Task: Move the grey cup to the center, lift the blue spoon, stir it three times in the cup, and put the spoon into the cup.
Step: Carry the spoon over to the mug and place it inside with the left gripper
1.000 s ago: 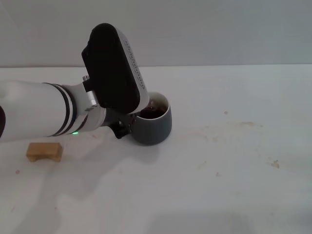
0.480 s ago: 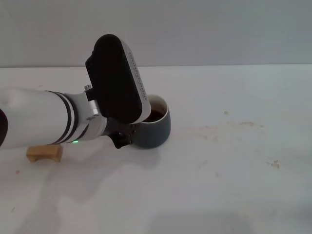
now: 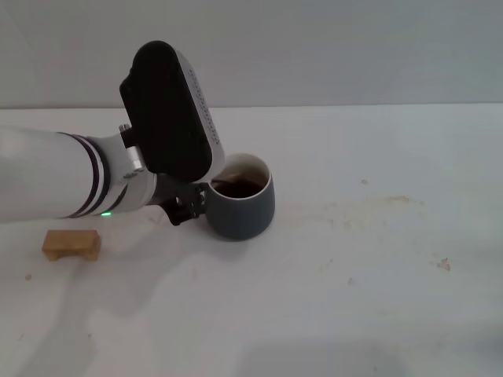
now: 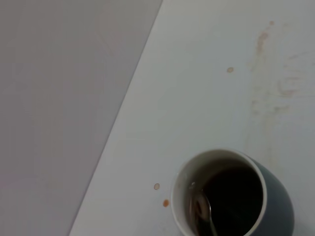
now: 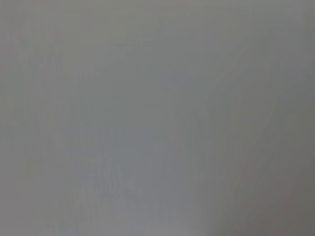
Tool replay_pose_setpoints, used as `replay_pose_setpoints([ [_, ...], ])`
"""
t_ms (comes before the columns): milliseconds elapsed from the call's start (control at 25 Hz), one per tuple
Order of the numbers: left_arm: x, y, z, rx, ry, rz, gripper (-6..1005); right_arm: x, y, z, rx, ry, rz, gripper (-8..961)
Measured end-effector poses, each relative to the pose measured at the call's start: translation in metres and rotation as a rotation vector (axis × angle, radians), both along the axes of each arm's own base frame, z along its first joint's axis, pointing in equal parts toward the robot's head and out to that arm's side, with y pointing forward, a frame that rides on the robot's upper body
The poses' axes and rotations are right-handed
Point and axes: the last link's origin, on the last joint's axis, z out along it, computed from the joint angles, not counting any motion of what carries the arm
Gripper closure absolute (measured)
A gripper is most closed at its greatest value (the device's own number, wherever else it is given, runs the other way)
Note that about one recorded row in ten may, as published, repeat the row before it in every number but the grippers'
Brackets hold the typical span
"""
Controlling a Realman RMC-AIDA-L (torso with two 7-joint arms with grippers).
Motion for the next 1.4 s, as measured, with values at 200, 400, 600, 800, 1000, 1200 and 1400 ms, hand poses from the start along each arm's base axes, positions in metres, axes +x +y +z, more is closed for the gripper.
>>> replay_pose_setpoints([
  [200, 0.002, 0.003, -0.001, -0.002, 0.007, -0.011, 859, 0.000, 0.000, -0.001, 0.000, 0.002, 0.000, 955],
  [400, 0.006, 0.005, -0.003, -0.010, 0.006, -0.023, 858, 0.000, 0.000, -0.001, 0.000, 0.002, 0.000, 955],
  [600, 0.009, 0.004, -0.005, -0.012, 0.001, -0.037, 858, 0.000, 0.000, -0.001, -0.001, 0.001, -0.001, 955],
  [800, 0.015, -0.003, -0.010, -0.033, 0.001, -0.060, 858, 0.000, 0.000, 0.000, -0.001, 0.001, 0.000, 955],
  [1000, 0.016, -0.011, -0.012, -0.044, -0.001, -0.067, 858, -0.001, 0.002, 0.000, -0.002, 0.001, 0.004, 955],
  [1200, 0.010, -0.014, -0.011, -0.043, 0.003, -0.048, 858, -0.002, 0.003, 0.000, -0.002, -0.001, 0.005, 955],
  [1400, 0.004, -0.013, -0.007, -0.029, 0.016, -0.033, 858, -0.002, 0.003, 0.000, -0.002, -0.004, 0.005, 955],
])
